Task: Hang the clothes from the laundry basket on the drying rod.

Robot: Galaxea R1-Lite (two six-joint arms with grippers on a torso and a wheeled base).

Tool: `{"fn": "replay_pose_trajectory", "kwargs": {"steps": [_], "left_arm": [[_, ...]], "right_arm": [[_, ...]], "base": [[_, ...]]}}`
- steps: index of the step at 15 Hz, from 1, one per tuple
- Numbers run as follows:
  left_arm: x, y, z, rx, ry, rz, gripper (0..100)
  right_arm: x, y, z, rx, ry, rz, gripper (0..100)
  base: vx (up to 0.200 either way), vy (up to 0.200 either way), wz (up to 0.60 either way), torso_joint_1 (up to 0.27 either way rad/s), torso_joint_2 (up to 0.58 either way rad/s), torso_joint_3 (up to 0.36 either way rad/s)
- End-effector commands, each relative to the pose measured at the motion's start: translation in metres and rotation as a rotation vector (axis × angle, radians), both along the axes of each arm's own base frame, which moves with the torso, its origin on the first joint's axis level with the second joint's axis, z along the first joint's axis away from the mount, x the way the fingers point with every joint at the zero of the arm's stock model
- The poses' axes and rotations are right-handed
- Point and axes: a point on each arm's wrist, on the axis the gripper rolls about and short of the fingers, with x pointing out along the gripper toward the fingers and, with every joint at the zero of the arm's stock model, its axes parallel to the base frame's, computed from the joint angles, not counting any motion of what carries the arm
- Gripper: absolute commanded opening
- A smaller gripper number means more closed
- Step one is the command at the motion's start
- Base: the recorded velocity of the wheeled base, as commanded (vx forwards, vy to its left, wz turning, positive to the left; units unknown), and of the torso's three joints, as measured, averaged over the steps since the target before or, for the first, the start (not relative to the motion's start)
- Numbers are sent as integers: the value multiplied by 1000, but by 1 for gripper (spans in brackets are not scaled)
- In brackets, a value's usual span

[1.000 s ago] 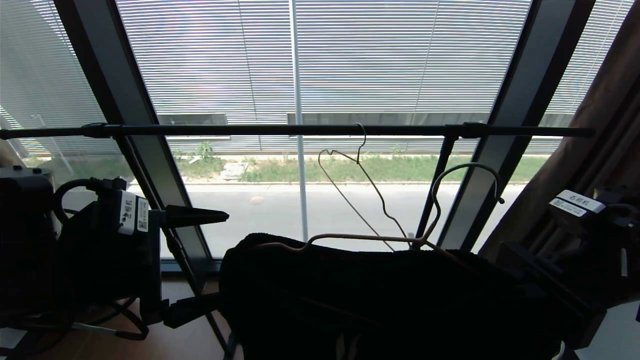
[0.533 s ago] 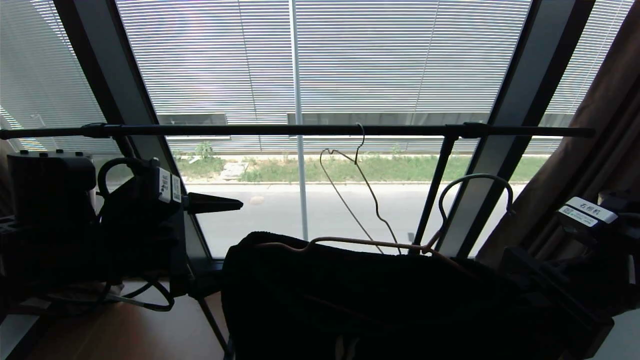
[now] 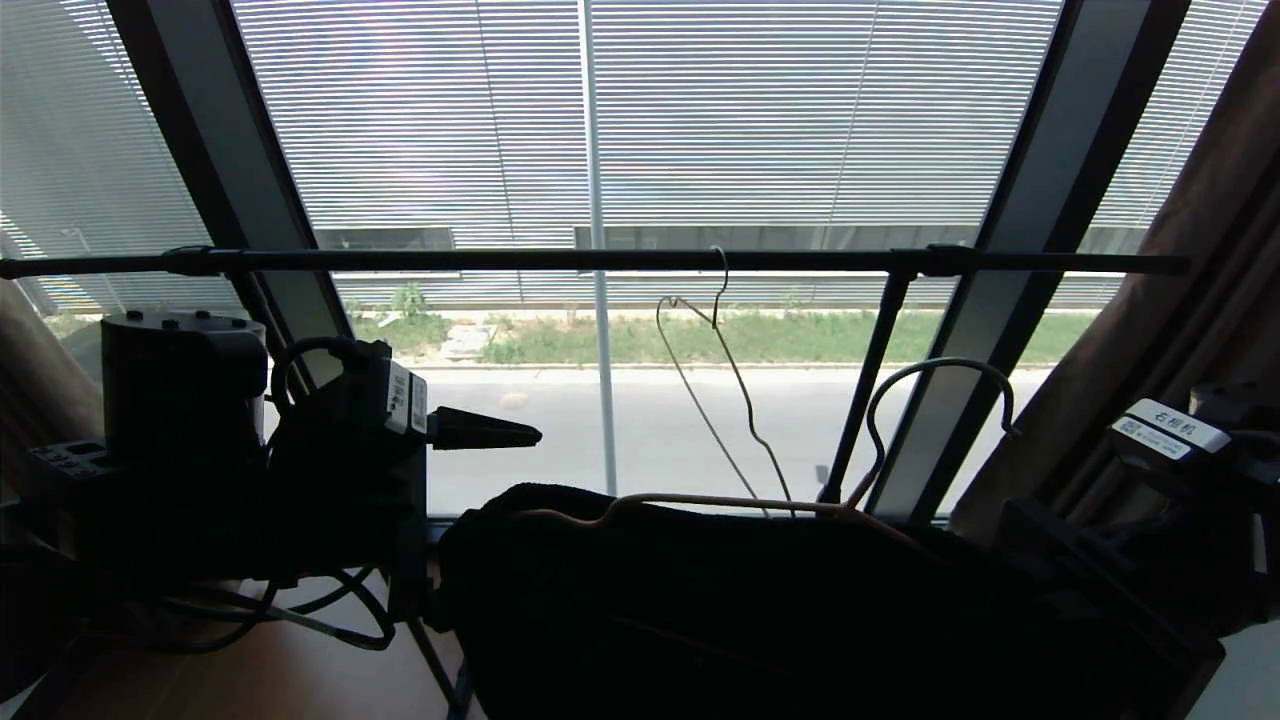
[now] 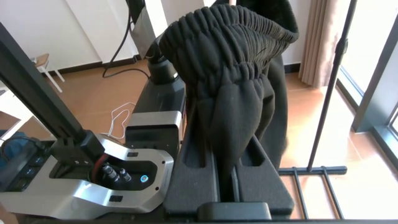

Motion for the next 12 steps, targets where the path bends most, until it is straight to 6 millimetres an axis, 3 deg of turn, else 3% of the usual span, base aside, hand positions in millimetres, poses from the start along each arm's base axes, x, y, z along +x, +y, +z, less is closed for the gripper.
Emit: {"fn": "replay_pose_trajectory", "kwargs": {"steps": [1, 12], "left_arm": [[-1, -7, -2, 3, 7, -26, 100], [-9, -35, -3, 26, 2, -92, 100]], "right_arm": [[2, 1, -1, -2, 6, -2, 0], [3, 11, -9, -20, 32, 20, 0]], "base": [[0, 0, 0, 0, 0, 0], [0, 0, 0, 0, 0, 0]]}}
